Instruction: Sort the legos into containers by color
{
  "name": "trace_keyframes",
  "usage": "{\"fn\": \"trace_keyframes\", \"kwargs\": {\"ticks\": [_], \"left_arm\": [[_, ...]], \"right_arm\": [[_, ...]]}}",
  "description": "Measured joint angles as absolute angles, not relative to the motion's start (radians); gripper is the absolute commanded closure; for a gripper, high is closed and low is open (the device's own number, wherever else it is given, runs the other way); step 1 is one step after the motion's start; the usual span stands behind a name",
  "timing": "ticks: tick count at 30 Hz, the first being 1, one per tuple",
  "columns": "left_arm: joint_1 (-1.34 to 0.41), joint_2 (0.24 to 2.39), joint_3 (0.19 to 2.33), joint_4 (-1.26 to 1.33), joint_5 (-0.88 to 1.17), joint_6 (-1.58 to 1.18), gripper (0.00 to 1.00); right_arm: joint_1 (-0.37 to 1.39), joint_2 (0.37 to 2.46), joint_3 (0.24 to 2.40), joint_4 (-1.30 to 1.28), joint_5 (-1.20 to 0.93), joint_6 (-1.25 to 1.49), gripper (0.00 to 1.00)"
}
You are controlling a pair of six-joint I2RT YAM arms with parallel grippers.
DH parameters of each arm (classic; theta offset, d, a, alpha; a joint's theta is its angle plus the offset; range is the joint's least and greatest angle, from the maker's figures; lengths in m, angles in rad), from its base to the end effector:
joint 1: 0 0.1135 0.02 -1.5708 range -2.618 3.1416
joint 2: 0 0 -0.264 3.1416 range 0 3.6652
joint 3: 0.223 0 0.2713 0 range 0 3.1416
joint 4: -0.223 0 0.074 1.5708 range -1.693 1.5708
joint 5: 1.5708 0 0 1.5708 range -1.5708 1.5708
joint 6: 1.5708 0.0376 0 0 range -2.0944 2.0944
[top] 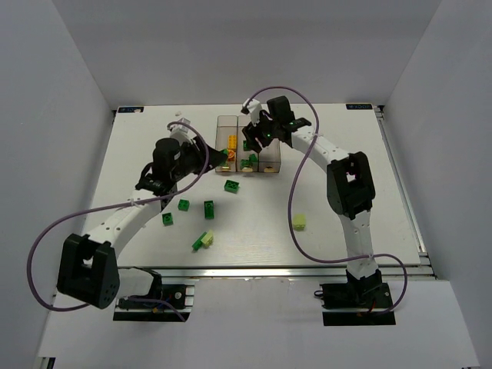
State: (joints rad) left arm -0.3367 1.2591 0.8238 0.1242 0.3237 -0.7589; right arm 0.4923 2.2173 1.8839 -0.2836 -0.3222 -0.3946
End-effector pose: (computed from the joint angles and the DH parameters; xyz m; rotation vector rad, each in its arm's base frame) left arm 0.2873 -0.1133 0.2741 -0.1855 1.9968 -1.0335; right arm 0.4686 0.2648 0.2309 -1.0969 1.8842 0.4074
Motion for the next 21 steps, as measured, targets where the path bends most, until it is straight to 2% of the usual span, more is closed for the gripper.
{"fn": "trace_keyframes", "kwargs": {"ticks": [3, 4, 5, 6, 7, 8, 9, 16, 21], "left_arm": [[-0.345, 1.329, 0.891, 0.096, 0.313, -0.745, 0.98], [-0.346, 1.351, 0.915, 0.085, 0.309, -0.739, 0.96], [-0.348, 1.379, 0.946, 0.067, 0.305, -0.733, 0.94], [-0.350, 1.410, 0.981, 0.054, 0.299, -0.727, 0.93], [-0.352, 1.442, 1.018, 0.042, 0.289, -0.722, 0.92], [-0.354, 1.475, 1.055, 0.022, 0.275, -0.718, 0.92], [-0.356, 1.504, 1.090, 0.004, 0.262, -0.715, 0.92], [-0.380, 1.757, 1.348, -0.142, 0.140, -0.691, 0.86], [-0.423, 1.926, 1.534, -0.247, 0.056, -0.659, 0.78]], "right_arm": [[0.486, 2.213, 1.884, -0.291, -0.346, -0.397, 0.30], [0.482, 2.208, 1.884, -0.297, -0.365, -0.399, 0.32], [0.473, 2.200, 1.883, -0.309, -0.398, -0.405, 0.40], [0.460, 2.187, 1.881, -0.328, -0.431, -0.419, 0.67], [0.445, 2.170, 1.878, -0.344, -0.458, -0.440, 0.81], [0.429, 2.149, 1.871, -0.357, -0.483, -0.456, 0.94], [0.411, 2.123, 1.856, -0.367, -0.506, -0.467, 1.00], [0.287, 1.837, 1.597, -0.356, -0.620, -0.504, 1.00], [0.293, 1.687, 1.391, -0.309, -0.668, -0.500, 1.00]]}}
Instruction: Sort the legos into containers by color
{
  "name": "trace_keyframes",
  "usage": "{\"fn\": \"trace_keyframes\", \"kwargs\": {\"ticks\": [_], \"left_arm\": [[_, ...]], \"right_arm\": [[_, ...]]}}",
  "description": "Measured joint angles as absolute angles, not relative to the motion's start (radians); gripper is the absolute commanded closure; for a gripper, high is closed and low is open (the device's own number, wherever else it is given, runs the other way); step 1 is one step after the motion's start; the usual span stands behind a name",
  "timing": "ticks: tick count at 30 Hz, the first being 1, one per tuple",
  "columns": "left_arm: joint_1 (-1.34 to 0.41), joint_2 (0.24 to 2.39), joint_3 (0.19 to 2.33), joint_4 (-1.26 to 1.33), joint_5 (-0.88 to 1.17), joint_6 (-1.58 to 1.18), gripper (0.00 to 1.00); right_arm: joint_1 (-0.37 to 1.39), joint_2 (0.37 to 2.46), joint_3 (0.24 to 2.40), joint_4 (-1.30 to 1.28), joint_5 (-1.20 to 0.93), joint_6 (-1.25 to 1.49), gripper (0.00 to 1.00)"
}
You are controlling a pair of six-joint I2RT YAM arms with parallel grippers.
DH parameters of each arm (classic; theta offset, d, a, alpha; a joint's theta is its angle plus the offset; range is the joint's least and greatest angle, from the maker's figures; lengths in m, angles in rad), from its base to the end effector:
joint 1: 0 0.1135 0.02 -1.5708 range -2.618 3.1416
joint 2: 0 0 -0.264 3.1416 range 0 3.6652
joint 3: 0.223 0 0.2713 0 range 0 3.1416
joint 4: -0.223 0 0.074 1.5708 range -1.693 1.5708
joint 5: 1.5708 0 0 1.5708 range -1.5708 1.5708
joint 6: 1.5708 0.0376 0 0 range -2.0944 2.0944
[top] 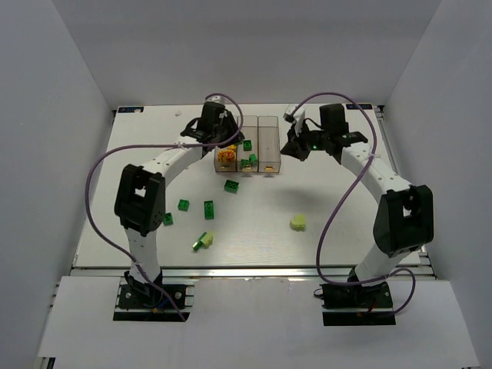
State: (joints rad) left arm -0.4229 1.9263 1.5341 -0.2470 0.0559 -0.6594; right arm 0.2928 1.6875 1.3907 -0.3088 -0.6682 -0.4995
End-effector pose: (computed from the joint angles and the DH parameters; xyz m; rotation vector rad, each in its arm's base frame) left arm 0.4267 -0.1943 0.2488 -0.2381 2.2771 -0.6477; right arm 0.3824 0.1396 0.2968 -1.1373 1.7510 0.5982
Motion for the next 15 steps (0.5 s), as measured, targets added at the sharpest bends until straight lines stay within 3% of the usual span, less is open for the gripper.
{"fn": "trace_keyframes", "kwargs": {"ticks": [6, 15], "left_arm": [[-0.465, 2.046, 1.670, -0.308, -0.010, -0.627, 0.66], [-0.499, 2.133, 1.771, -0.374, -0.068, -0.596, 0.34]], "right_arm": [[0.305, 1.638, 1.290, -0.278, -0.692, -0.477, 1.00], [0.303, 1.618, 1.261, -0.261, -0.716, -0.476, 0.99]]}}
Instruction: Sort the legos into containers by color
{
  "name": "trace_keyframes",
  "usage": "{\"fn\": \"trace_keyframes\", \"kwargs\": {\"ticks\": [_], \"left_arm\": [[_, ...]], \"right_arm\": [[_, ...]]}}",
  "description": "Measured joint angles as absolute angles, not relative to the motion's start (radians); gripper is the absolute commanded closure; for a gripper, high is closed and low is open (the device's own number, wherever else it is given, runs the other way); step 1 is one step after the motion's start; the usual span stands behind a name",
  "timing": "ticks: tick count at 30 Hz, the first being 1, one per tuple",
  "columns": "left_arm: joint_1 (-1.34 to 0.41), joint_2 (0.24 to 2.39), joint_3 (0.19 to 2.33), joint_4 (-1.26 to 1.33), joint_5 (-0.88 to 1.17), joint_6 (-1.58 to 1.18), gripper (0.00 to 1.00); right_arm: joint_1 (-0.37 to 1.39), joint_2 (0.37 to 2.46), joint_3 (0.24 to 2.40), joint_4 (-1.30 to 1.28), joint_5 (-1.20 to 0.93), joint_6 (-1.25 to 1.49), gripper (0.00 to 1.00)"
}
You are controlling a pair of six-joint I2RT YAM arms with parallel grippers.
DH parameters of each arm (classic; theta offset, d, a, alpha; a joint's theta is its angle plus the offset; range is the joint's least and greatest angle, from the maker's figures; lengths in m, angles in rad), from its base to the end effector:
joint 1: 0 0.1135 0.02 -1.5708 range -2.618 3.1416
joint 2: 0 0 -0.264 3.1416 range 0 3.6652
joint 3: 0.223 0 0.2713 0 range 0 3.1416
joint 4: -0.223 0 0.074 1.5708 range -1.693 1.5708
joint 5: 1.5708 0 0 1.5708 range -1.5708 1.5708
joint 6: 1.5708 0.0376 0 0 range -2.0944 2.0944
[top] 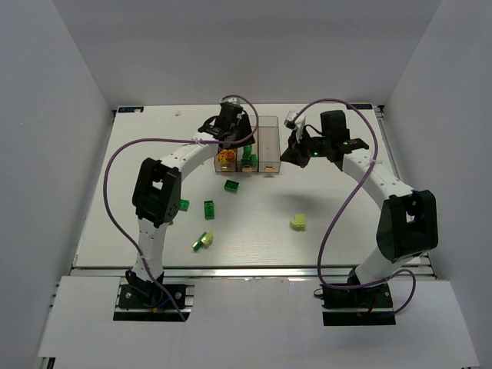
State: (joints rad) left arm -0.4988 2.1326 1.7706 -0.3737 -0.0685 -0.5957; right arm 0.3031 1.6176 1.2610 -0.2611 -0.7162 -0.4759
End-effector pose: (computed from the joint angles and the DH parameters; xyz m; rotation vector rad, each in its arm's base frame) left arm 0.4508 -0.2427 0.2245 -0.1496 2.3479 -0.4742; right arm 0.3598 0.1384 0.2818 -1.1466 1.7488 0.6740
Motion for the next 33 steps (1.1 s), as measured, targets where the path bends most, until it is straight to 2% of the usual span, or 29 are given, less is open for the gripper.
{"fn": "trace_keyframes", "kwargs": {"ticks": [7, 8, 9, 10, 11, 16, 17, 18, 24, 33], "left_arm": [[-0.504, 2.134, 1.780, -0.390, -0.088, -0.579, 0.19], [-0.503, 2.134, 1.780, -0.390, -0.089, -0.577, 0.17], [-0.503, 2.134, 1.780, -0.390, -0.091, -0.572, 0.02], [-0.503, 2.132, 1.780, -0.393, -0.092, -0.564, 0.02], [-0.503, 2.130, 1.780, -0.397, -0.094, -0.560, 0.02], [-0.504, 2.076, 1.755, -0.426, -0.126, -0.545, 0.02], [-0.504, 2.048, 1.739, -0.435, -0.136, -0.542, 0.02], [-0.504, 2.017, 1.721, -0.445, -0.147, -0.539, 0.02], [-0.504, 1.687, 1.468, -0.448, -0.247, -0.557, 0.02], [-0.503, 1.271, 1.056, -0.492, -0.406, -0.705, 0.02]], "right_arm": [[0.303, 1.602, 1.261, -0.289, -0.771, -0.521, 0.80], [0.303, 1.599, 1.261, -0.296, -0.781, -0.534, 0.72], [0.303, 1.596, 1.261, -0.302, -0.792, -0.546, 0.67], [0.303, 1.592, 1.261, -0.310, -0.804, -0.559, 0.63], [0.303, 1.588, 1.261, -0.318, -0.827, -0.587, 0.53], [0.325, 1.555, 1.251, -0.424, -0.925, -0.817, 0.29], [0.342, 1.553, 1.250, -0.464, -0.940, -0.883, 0.16], [0.361, 1.552, 1.249, -0.508, -0.951, -0.960, 0.11], [0.512, 1.568, 1.240, -0.650, -0.941, -1.217, 0.11], [0.714, 1.738, 1.328, -0.592, -0.714, -1.073, 0.11]]}}
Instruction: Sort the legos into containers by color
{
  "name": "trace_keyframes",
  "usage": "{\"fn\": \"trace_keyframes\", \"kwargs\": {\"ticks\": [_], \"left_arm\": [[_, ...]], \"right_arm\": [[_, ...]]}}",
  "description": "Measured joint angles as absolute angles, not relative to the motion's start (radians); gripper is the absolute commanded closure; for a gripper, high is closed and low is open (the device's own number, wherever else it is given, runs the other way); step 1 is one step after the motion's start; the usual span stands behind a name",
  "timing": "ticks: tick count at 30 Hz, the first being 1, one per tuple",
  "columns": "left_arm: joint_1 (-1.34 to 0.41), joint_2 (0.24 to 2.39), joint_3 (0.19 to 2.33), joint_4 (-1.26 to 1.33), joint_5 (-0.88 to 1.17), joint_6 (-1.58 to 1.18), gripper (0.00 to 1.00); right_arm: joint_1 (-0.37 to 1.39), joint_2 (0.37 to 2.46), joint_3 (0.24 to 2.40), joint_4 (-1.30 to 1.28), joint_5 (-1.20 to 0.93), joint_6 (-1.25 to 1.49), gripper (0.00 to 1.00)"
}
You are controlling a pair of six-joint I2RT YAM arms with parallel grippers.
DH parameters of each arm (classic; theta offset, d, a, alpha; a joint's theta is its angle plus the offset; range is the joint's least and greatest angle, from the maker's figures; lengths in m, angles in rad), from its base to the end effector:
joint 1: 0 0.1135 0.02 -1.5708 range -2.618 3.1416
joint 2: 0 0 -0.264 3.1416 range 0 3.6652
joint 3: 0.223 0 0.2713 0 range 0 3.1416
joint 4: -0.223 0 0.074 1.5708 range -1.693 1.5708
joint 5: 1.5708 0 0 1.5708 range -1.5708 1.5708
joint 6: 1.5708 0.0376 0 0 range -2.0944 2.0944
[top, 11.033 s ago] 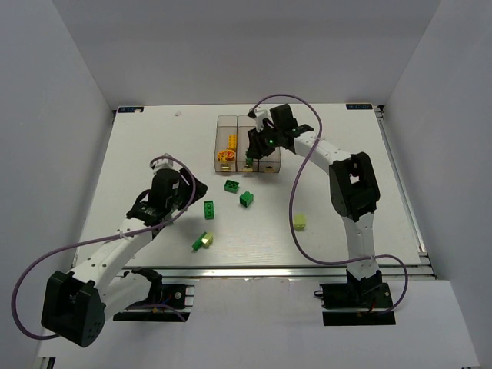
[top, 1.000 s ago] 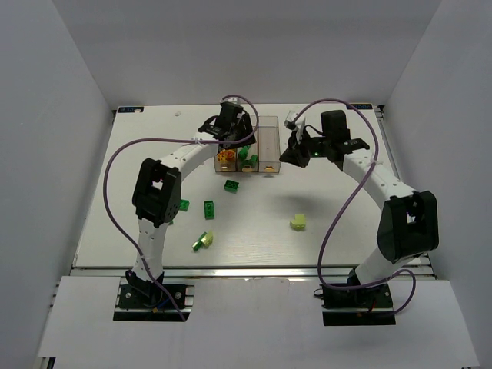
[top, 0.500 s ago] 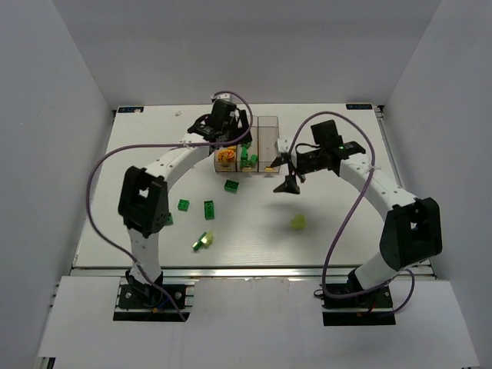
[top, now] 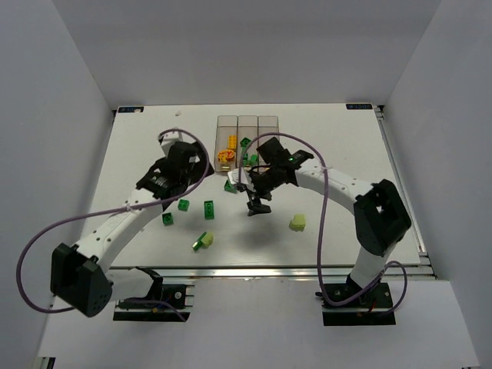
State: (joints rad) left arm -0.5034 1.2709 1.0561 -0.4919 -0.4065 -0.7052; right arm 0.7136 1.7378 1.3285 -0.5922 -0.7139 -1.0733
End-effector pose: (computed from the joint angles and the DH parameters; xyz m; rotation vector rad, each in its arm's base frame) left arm 0.2663 -0.1297 0.2975 -0.4310 2.1751 -0.2040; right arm 0.2755 0.2711 0.2373 -2.0045 1.2811 0.7439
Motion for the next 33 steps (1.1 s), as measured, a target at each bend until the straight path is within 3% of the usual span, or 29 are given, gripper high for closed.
{"fn": "trace_keyframes", "kwargs": {"ticks": [7, 12, 20, 33], "left_arm": [[-0.501, 0.990, 0.814, -0.558, -0.470, -0.845, 0.02], [-0.500, 0.863, 0.711, -0.579, -0.498, -0.939, 0.02], [-0.500, 0.852, 0.681, -0.595, -0.518, -0.994, 0.02], [-0.500, 0.826, 0.678, -0.653, -0.538, -1.052, 0.02]], "right_arm": [[0.787, 1.841, 1.392, -0.431, -0.517, -0.772, 0.11], [0.820, 1.897, 1.440, -0.369, -0.377, -0.624, 0.18], [0.831, 2.004, 1.551, -0.348, -0.271, -0.482, 0.33], [0.820, 2.088, 1.572, -0.275, -0.165, -0.451, 0.38]]}}
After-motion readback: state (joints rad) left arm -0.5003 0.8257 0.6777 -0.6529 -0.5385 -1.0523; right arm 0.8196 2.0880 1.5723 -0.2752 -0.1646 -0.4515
